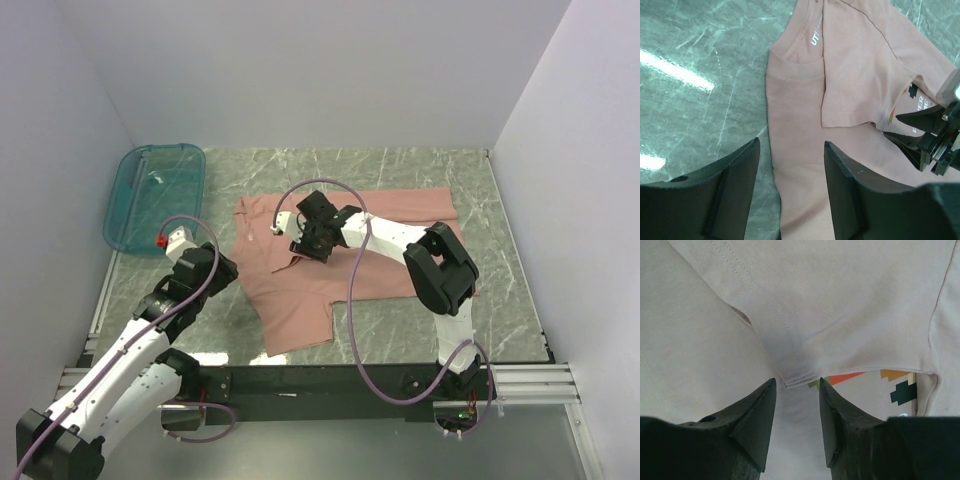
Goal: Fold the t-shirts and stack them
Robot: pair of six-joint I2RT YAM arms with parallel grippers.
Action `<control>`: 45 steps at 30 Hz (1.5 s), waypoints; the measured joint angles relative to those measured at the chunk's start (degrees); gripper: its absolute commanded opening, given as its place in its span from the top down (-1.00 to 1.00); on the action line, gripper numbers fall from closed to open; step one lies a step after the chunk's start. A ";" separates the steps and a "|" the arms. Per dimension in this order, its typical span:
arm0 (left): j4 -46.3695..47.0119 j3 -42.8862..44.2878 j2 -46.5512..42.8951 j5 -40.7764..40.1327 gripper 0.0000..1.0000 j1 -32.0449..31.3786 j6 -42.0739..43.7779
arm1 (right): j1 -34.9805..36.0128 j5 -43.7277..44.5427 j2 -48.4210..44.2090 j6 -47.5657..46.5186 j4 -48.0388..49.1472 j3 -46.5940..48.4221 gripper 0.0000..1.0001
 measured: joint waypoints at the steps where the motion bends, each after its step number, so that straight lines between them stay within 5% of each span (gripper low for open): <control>1: -0.04 -0.02 -0.09 -0.20 -0.18 0.00 -0.22 | 0.09 0.17 0.02 0.00 0.00 0.00 0.07; 17: -0.83 -0.35 -0.13 -0.61 -0.17 0.04 -0.83 | 0.15 1.07 2.16 0.02 0.02 0.44 0.11; 31: -0.83 -0.37 -0.15 -0.59 -0.16 0.04 -0.81 | 0.31 1.97 2.91 -0.28 0.07 0.44 0.73; 45: -0.76 -0.55 -0.04 -0.42 -0.17 0.04 -0.35 | 0.31 3.43 0.33 -1.75 0.24 -0.52 0.82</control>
